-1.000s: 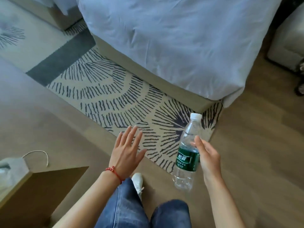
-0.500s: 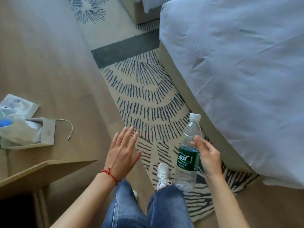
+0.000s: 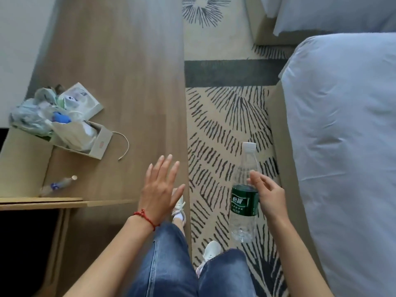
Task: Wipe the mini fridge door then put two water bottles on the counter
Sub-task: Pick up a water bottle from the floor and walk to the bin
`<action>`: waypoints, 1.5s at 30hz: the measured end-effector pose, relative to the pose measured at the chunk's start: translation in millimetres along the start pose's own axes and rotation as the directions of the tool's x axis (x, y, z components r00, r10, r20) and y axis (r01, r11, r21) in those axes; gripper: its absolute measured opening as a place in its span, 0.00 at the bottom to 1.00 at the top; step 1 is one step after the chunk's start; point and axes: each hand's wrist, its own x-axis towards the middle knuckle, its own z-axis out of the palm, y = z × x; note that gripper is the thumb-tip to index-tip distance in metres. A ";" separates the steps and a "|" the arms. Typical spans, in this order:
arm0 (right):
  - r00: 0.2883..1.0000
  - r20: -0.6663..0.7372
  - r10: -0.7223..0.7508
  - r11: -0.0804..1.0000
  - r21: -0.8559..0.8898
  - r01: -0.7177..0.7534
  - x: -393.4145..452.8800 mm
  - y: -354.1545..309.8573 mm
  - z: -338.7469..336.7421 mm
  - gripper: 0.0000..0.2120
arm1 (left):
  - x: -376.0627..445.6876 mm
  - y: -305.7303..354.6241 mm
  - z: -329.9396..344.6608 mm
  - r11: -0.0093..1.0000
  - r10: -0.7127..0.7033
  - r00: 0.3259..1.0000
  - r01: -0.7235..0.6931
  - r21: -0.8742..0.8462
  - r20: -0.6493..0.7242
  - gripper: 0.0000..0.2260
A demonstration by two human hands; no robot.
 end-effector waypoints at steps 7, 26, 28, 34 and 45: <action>0.996 0.089 -0.001 0.999 -0.039 0.004 64.3 -71.5 98.7 0.28 | 71.3 -85.2 -18.9 0.996 -0.092 0.995 0.091 -0.022 -0.034 0.24; 0.839 0.543 -0.040 0.955 -0.227 0.192 210.8 -235.2 317.5 0.21 | 154.1 -234.4 -74.2 0.798 -0.603 0.794 0.601 -0.050 -0.081 0.26; 0.807 0.590 -0.024 0.944 -0.252 0.212 222.3 -249.3 337.4 0.20 | 160.0 -242.5 -80.1 0.753 -0.658 0.748 0.654 -0.064 -0.088 0.27; 0.703 0.710 0.049 0.907 -0.326 0.265 231.0 -270.2 399.7 0.18 | 160.2 -265.0 -92.3 0.606 -0.795 0.594 0.787 -0.117 -0.123 0.27; 0.596 0.791 0.141 0.841 -0.413 0.350 180.6 -248.5 537.5 0.11 | 104.0 -362.3 -87.5 0.452 -0.892 0.439 0.867 -0.210 -0.108 0.25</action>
